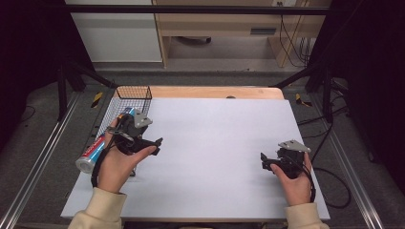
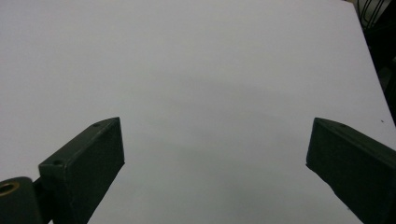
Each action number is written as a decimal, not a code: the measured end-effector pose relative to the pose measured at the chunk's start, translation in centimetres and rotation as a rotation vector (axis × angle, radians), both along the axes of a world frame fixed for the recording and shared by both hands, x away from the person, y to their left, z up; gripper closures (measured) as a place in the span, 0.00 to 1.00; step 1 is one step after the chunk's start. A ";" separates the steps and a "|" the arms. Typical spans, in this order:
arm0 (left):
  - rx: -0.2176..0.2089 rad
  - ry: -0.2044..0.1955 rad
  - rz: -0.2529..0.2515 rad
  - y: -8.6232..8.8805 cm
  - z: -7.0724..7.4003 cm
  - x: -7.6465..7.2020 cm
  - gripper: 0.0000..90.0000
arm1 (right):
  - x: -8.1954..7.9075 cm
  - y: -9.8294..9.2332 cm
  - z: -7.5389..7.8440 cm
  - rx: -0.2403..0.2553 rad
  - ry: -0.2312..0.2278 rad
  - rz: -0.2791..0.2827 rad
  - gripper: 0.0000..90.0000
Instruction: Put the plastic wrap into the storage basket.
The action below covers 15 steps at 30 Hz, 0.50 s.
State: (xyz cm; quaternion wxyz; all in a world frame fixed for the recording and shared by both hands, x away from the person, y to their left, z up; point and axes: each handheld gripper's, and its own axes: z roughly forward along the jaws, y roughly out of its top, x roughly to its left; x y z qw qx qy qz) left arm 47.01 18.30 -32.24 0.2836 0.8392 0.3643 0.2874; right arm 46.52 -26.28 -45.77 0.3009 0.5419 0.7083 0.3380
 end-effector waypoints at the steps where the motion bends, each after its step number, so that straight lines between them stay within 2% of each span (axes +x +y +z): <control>1: -0.042 -0.009 -0.046 -0.7 -0.1 -0.2 0.06 | -0.2 0.0 0.1 0.004 -0.010 -0.004 0.05; 3: -0.059 -0.006 -0.091 -1.4 -0.3 -0.2 0.05 | -0.3 -0.1 0.3 0.003 -0.024 -0.001 0.05; 4: -0.059 -0.006 -0.091 -1.4 -0.3 -0.2 0.05 | -0.3 -0.1 0.3 0.003 -0.024 -0.001 0.05; 5: -0.068 -0.017 -0.142 -2.1 -0.8 -0.3 0.05 | -0.5 0.0 0.4 -0.001 -0.032 -0.002 0.05; 6: -0.068 -0.017 -0.142 -2.1 -0.8 -0.3 0.04 | -0.5 0.0 0.4 -0.001 -0.032 -0.002 0.05; 7: -0.088 0.002 -0.202 -2.9 -1.5 -0.2 0.04 | -0.9 0.0 0.4 -0.001 -0.033 0.008 0.05; 10: -0.097 -0.001 -0.231 -3.7 -2.3 0.1 0.03 | -1.3 0.1 0.4 -0.002 -0.039 0.015 0.05; 11: -0.090 0.014 -0.271 -4.5 -3.2 0.5 0.03 | -1.9 0.1 0.4 -0.005 -0.042 0.021 0.05; 12: -0.090 0.014 -0.271 -4.5 -3.2 0.5 0.04 | -1.9 0.1 0.4 -0.005 -0.042 0.021 0.05; 13: -0.082 0.030 -0.302 -5.4 -4.6 1.1 0.04 | -2.3 0.1 0.4 -0.005 -0.042 0.019 0.04; 15: -0.085 0.034 -0.316 -5.7 -5.0 1.3 0.05 | -2.5 0.1 0.3 -0.003 -0.042 0.017 0.04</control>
